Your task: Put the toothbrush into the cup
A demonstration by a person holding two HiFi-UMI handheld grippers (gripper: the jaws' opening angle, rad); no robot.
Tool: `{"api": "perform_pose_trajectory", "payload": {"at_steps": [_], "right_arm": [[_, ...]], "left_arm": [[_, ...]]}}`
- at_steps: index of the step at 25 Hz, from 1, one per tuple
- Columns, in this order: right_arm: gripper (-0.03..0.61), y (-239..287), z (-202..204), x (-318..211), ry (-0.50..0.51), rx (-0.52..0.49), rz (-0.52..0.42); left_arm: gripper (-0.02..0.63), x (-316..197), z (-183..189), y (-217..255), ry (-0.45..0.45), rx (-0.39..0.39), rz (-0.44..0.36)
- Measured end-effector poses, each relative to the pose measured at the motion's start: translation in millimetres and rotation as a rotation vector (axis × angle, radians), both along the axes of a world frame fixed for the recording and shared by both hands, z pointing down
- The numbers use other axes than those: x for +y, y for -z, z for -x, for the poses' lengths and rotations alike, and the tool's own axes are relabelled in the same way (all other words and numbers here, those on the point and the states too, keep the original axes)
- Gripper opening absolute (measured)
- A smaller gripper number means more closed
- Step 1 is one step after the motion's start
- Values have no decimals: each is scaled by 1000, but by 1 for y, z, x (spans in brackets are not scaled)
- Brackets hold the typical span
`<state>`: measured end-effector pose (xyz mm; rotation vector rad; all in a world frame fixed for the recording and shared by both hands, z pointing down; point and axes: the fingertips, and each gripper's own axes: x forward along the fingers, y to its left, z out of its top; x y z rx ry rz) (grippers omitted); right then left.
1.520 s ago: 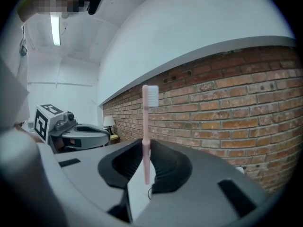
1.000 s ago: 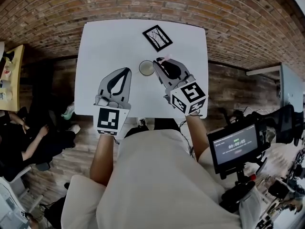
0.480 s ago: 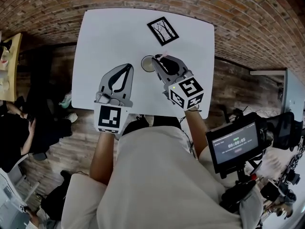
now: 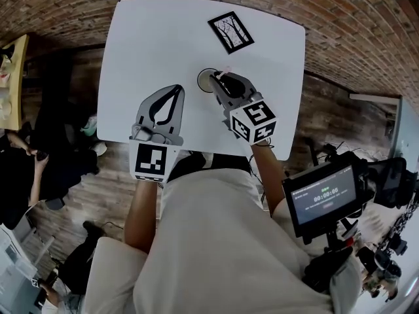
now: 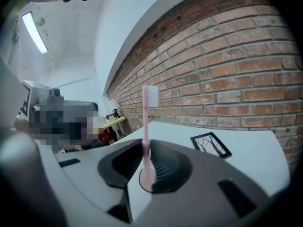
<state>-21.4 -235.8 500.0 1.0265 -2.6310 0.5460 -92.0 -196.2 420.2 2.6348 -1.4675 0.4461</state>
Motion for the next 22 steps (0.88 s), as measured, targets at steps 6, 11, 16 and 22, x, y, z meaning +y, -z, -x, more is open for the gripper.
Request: {"api": "perform_pose_trajectory", "payload": {"at_steps": [6,11,16,22], "right_arm": [[54,-11,5,6,4,-5,29],[54,-18,6,10,-2,-6,46],[54,-26,3,12,-12,-2,63],[54,-36,2,15,-21,5,94]], "left_arm": [[8,2,-1,-2,5,6,9],[6,2,-1,-3,9,11,11],[6,2,-3,-4,7,14,12],[8,2,-8,-4,0,20,16]]}}
